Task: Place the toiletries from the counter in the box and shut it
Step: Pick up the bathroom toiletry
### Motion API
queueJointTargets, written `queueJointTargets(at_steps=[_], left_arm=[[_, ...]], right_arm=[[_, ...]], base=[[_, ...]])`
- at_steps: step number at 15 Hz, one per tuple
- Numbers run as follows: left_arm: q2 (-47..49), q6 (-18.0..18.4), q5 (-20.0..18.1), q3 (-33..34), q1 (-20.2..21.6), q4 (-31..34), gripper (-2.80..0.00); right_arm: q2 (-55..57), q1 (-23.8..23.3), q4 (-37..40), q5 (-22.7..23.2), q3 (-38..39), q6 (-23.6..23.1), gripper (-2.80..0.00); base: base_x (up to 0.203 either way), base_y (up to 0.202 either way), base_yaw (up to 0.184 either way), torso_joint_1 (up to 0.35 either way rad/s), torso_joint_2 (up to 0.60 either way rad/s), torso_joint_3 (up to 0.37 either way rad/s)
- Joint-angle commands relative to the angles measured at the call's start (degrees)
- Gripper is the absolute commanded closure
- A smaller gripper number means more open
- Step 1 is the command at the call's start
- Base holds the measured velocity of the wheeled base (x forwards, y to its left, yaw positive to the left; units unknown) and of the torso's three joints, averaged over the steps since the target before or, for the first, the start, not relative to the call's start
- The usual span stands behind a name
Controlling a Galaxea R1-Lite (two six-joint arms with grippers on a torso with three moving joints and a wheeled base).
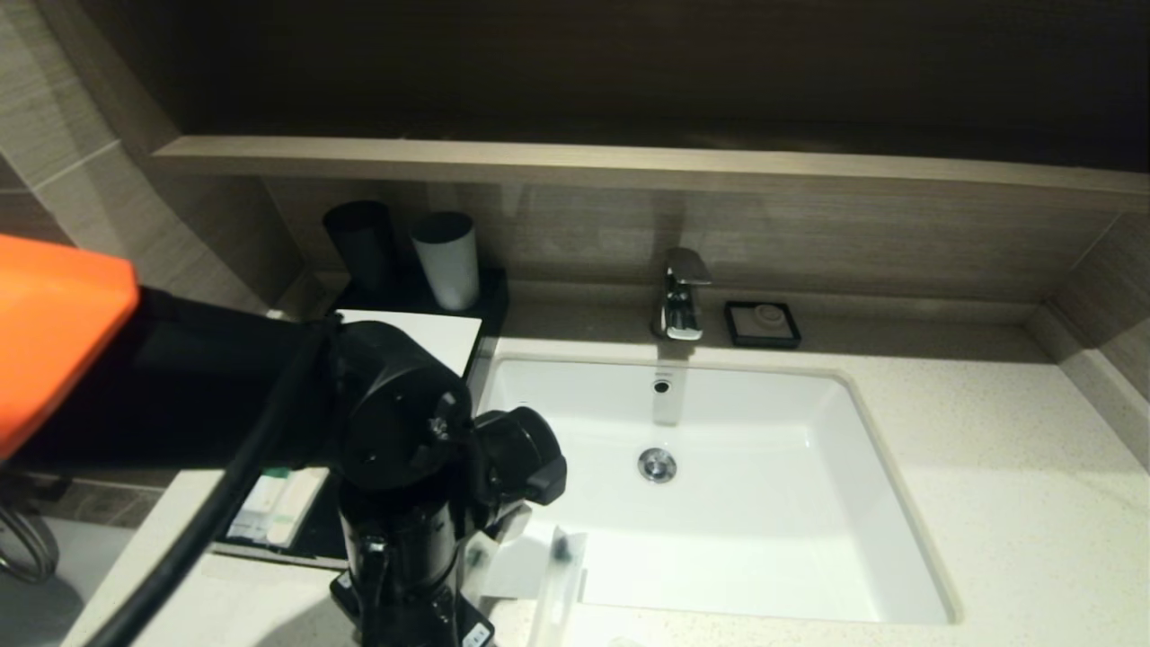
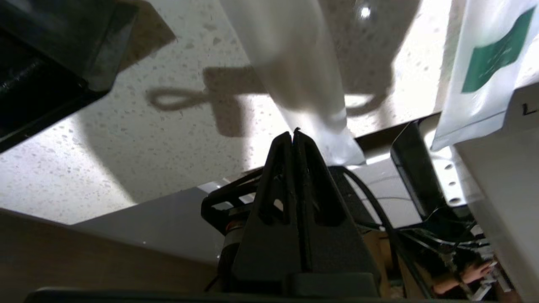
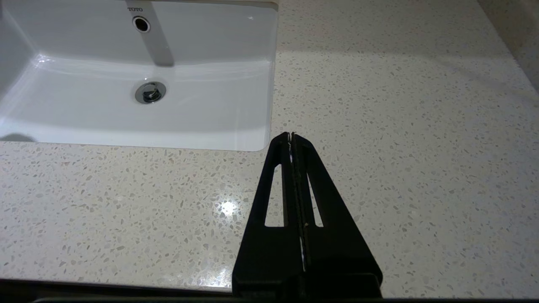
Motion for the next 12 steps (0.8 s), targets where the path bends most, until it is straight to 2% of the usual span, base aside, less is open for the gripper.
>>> queueJointTargets(at_steps=[1,12], left_arm=[[0.6,0.6,0.2,-0.1,-0.6,1.5,0.0],[2.6,2.3,-0.1,-0.6,-1.6,2.5,0.0]], right_arm=[[0.0,0.0,0.0,0.0,0.0,0.0,0.0],[0.0,0.0,0.0,0.0,0.0,0.0,0.0]], base=[[0.0,0.0,0.0,0.0,0.0,0.0],[0.0,0.0,0.0,0.0,0.0,0.0]])
